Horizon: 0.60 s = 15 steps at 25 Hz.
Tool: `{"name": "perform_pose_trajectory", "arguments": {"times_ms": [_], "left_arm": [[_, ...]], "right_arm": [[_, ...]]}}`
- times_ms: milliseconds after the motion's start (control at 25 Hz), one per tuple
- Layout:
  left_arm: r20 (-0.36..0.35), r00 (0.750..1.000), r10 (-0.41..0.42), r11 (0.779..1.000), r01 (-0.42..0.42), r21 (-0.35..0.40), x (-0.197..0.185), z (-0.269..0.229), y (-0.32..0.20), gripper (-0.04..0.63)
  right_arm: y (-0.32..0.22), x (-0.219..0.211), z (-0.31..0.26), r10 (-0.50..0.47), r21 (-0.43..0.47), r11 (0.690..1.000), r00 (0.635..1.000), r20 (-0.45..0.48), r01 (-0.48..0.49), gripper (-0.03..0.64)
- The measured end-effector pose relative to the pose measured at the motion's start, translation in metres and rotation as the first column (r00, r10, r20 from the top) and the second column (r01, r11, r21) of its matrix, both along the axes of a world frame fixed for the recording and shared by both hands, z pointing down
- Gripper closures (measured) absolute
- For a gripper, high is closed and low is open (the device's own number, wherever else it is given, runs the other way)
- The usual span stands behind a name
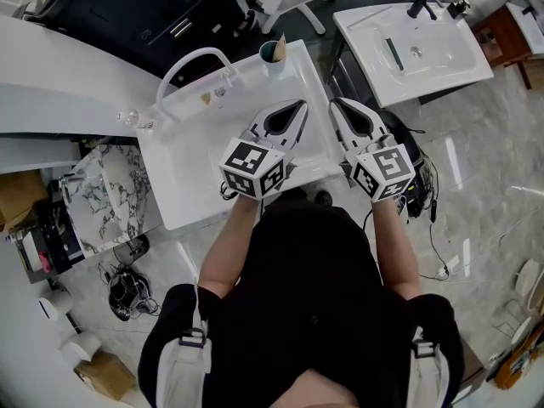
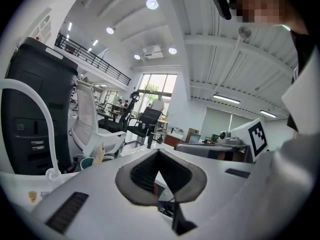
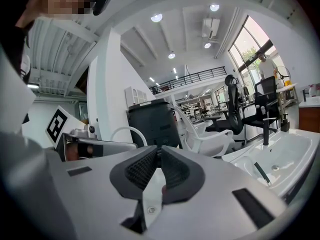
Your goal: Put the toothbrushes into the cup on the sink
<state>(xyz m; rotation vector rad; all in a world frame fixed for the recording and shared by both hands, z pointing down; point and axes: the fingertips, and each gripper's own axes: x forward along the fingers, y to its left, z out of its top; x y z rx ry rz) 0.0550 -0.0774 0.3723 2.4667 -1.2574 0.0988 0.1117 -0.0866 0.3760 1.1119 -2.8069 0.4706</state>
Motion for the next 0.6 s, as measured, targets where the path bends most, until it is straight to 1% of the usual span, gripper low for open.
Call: {"name": "perform_pose_trajectory", "arguments": {"times_ms": [200, 600], "left_arm": [[0.002, 1.000, 0.013, 1.000, -0.013, 0.001, 0.0034, 0.0008, -0.0035, 0.586], [0.001, 1.000, 0.026, 1.000, -0.026, -0.003, 0.0085, 0.0011, -0.0044, 0.586]], "right_arm": [[-0.0010, 0.0014, -0.0008, 0.001, 0.000, 1.000, 1.000, 0.004, -0.001, 0.578], [-0.0017, 0.0024, 0.0001, 0.015, 0.007, 1.000, 0.999, -0.033, -0.015, 0.586]]}}
